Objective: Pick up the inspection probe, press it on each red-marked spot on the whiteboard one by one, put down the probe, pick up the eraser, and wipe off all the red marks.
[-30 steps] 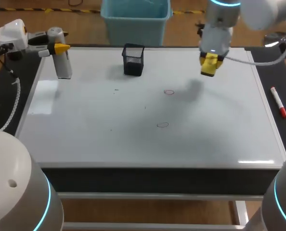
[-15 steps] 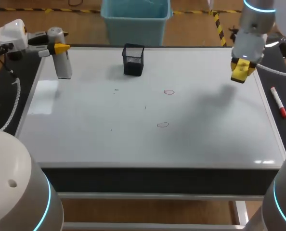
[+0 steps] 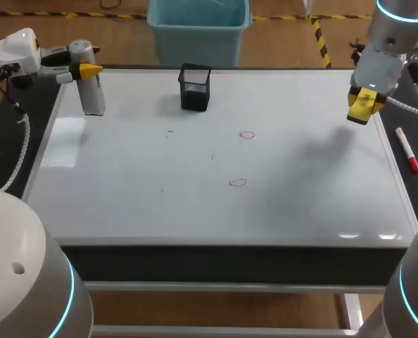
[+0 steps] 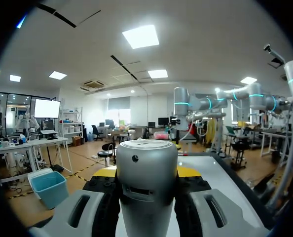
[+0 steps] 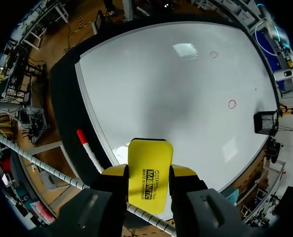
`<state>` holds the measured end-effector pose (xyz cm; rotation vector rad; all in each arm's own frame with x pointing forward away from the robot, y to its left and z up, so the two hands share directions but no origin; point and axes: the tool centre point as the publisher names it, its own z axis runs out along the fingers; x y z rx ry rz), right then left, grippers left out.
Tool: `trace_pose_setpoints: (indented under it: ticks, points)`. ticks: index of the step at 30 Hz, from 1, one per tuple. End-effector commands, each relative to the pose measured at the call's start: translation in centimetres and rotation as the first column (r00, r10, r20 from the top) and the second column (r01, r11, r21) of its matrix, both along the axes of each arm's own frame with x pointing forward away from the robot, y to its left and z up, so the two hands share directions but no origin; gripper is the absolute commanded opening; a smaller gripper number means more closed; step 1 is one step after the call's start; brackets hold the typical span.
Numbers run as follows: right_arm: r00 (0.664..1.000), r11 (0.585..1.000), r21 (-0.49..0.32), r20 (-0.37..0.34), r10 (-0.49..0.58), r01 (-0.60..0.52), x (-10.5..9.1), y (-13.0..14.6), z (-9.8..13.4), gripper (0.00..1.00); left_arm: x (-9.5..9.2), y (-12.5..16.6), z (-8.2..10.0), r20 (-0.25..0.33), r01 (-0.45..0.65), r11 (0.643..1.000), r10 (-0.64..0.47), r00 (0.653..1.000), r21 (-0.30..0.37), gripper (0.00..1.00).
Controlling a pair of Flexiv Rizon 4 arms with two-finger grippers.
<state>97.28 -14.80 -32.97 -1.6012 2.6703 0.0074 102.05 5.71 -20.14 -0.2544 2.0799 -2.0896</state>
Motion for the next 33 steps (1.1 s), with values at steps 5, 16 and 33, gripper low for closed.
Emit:
trace_pose_setpoints:
  ticks: [5,16,33]
  points:
    - [1.0,1.0,-0.002,0.001,0.002,-0.002,-0.1,-0.1,0.1,0.0,-0.1,-0.1,0.1,0.001,-0.004,1.0,0.004,1.0,0.001,0.0]
    - [1.0,1.0,-0.002,0.001,0.002,-0.002,-0.1,-0.1,0.1,0.0,-2.6,-6.0,0.3,0.022,0.144,0.989,-0.145,0.989,0.04,0.0]
    - [1.0,1.0,-0.002,0.001,0.002,-0.002,-0.1,-0.1,0.1,0.0,-7.9,-21.8,-0.4,0.036,0.46,0.888,-0.46,0.887,-0.001,0.0]
